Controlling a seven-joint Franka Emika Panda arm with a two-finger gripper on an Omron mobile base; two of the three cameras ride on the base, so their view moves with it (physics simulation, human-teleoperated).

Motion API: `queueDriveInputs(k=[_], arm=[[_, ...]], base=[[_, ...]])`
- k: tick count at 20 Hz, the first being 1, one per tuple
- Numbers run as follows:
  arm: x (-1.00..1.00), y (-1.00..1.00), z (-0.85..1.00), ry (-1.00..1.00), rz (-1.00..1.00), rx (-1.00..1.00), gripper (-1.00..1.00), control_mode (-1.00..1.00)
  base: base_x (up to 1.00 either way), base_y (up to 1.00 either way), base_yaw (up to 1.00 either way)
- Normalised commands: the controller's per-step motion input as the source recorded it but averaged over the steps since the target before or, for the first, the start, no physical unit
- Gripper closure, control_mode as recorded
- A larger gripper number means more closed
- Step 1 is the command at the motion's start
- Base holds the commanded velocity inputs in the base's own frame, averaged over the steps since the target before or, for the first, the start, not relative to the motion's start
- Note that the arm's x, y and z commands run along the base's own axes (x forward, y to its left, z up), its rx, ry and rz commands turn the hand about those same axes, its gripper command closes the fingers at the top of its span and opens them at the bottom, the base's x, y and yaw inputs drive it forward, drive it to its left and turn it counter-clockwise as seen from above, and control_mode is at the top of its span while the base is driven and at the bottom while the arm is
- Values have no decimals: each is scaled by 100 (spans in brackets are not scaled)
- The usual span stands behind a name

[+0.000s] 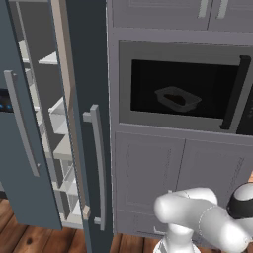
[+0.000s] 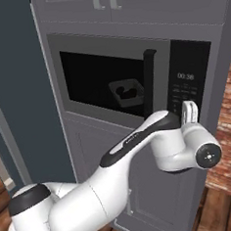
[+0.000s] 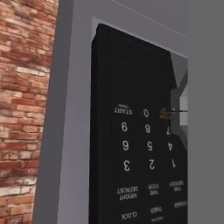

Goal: Place the tupperware containing the steak and carrot meal in the microwave. Close the microwave door and press the start button to reheat the meal.

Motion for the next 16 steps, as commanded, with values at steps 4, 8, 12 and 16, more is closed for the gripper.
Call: queueDriveInputs(k=[4, 8, 12, 16], arm=[[23, 0, -4, 0, 0, 0, 100, -100], [21, -1, -6, 0, 0, 0, 100, -100], [17, -6, -11, 0, 0, 0, 100, -100], [13, -10, -14, 0, 0, 0, 100, -100]], base=[[0, 0, 0], [0, 0, 0], [0, 0, 0], [0, 0, 0]])
